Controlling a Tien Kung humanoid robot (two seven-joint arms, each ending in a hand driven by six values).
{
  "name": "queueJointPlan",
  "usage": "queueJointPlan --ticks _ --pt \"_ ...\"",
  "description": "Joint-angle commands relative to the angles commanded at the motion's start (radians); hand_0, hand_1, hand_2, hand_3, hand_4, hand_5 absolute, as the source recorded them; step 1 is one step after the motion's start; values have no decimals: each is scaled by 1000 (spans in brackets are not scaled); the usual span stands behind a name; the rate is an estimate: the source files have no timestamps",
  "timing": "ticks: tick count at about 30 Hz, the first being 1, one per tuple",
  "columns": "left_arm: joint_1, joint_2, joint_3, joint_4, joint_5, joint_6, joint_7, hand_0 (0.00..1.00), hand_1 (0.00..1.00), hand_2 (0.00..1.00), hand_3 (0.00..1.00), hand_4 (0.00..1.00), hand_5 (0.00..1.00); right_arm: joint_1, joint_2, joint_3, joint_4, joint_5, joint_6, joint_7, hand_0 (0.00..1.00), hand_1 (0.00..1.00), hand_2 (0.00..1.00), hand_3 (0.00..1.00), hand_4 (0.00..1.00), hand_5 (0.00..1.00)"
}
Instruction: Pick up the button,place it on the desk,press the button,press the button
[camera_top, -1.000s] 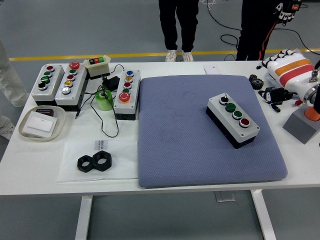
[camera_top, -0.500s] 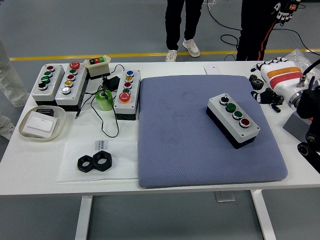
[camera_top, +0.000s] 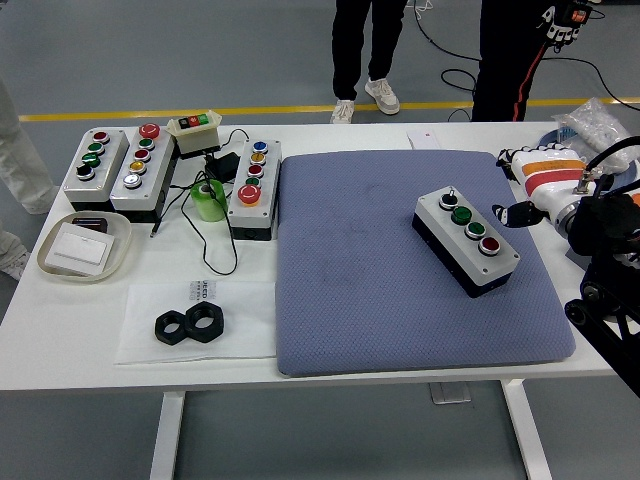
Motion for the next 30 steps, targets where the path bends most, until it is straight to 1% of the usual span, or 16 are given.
queueJointPlan --ticks 2,6,8,9,12,18,26,27,30 --pt "0 1 3 0 -3 0 -1 742 913 982 946 610 998 -4 -1 2 13 0 4 2 910 840 828 785 781 320" --pt "1 1 4 0 -7 0 -1 742 912 983 946 609 998 -16 14 4 33 0 6 -3 909 841 827 785 782 316" --pt "1 1 -1 0 -1 -1 1 742 912 983 946 609 998 -23 37 3 33 0 8 -7 909 841 827 785 782 316" --pt "1 1 -2 0 0 -1 1 742 913 982 947 609 998 -24 43 3 33 0 10 -8 912 849 842 793 784 317" --pt "3 1 0 0 -2 -1 0 742 913 982 947 609 998 -32 67 5 31 0 9 -9 912 849 842 793 784 317" --pt "4 2 7 0 -11 -1 -2 742 913 982 947 610 998 -47 98 10 26 0 -4 -19 914 863 859 807 788 324" --pt "3 2 11 0 -14 -1 -2 742 913 981 947 610 998 -43 106 17 13 0 -11 -18 912 875 864 815 790 322" --pt "2 3 11 0 -13 -1 -2 742 913 981 947 610 998 -43 107 20 10 0 -10 -13 913 895 912 872 799 334" --pt "2 3 11 0 -12 -2 -2 742 913 981 947 610 998 -43 112 28 1 0 -8 -6 913 895 912 872 799 334"
